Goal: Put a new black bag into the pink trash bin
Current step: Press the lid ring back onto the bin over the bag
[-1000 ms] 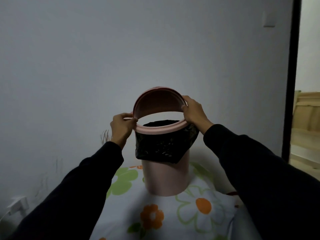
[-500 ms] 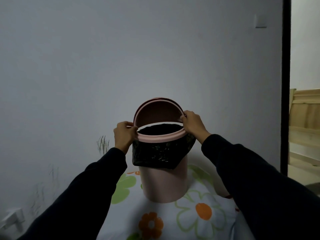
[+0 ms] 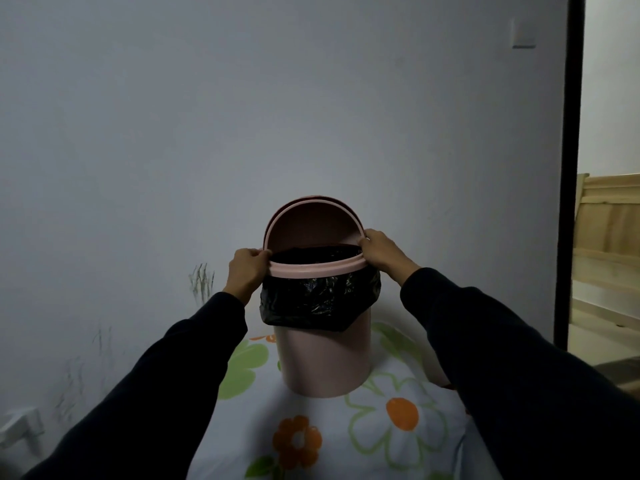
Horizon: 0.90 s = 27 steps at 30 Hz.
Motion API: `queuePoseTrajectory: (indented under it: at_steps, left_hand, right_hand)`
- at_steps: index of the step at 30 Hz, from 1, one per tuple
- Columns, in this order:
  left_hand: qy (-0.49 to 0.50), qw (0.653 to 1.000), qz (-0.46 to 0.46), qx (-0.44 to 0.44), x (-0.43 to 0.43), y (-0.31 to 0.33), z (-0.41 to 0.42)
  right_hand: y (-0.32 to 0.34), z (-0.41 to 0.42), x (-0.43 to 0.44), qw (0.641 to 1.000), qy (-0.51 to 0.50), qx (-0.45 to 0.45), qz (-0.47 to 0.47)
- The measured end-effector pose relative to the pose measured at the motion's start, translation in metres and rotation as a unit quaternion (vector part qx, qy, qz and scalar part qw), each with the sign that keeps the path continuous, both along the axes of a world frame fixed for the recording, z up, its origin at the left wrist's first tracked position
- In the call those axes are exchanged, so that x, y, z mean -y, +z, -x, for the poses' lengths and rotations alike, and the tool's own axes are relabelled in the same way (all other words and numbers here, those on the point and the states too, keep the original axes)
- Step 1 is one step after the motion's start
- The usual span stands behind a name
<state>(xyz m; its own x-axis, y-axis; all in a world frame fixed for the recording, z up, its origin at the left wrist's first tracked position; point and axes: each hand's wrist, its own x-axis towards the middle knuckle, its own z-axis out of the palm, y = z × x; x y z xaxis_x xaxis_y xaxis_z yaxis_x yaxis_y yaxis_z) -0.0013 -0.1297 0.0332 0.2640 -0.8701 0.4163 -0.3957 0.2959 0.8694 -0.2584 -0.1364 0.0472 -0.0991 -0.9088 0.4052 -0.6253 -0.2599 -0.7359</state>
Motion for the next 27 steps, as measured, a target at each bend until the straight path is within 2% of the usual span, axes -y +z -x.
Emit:
queuePoseTrajectory:
  at_steps: [6,11,13,16,19,27]
  left_hand:
    - [-0.016,0.999,-0.019,0.022,-0.004,-0.001,-0.006]
    - [-0.009,0.996,-0.031,0.077,-0.007,-0.006,-0.008]
    - [-0.035,0.995,-0.040,0.087,-0.015,-0.007,-0.003]
    - [-0.145,0.988,-0.047,0.033,-0.028,-0.007,-0.001]
    - [-0.230,0.972,-0.042,0.015,-0.033,-0.016,-0.004]
    - [-0.226,0.974,0.035,0.000,-0.031,-0.031,-0.007]
  right_hand:
    - [-0.001,0.001,0.000,0.999,-0.005,-0.002,-0.032]
    - [-0.008,-0.004,0.002,0.999,-0.012,-0.012,-0.041]
    - [-0.007,-0.006,-0.002,0.999,0.005,-0.007,-0.050]
    - [-0.010,-0.007,-0.012,0.994,0.056,0.066,-0.059]
    - [-0.021,-0.004,-0.020,0.985,0.088,0.143,-0.041]
    - [-0.029,-0.011,-0.027,0.976,0.094,0.195,0.026]
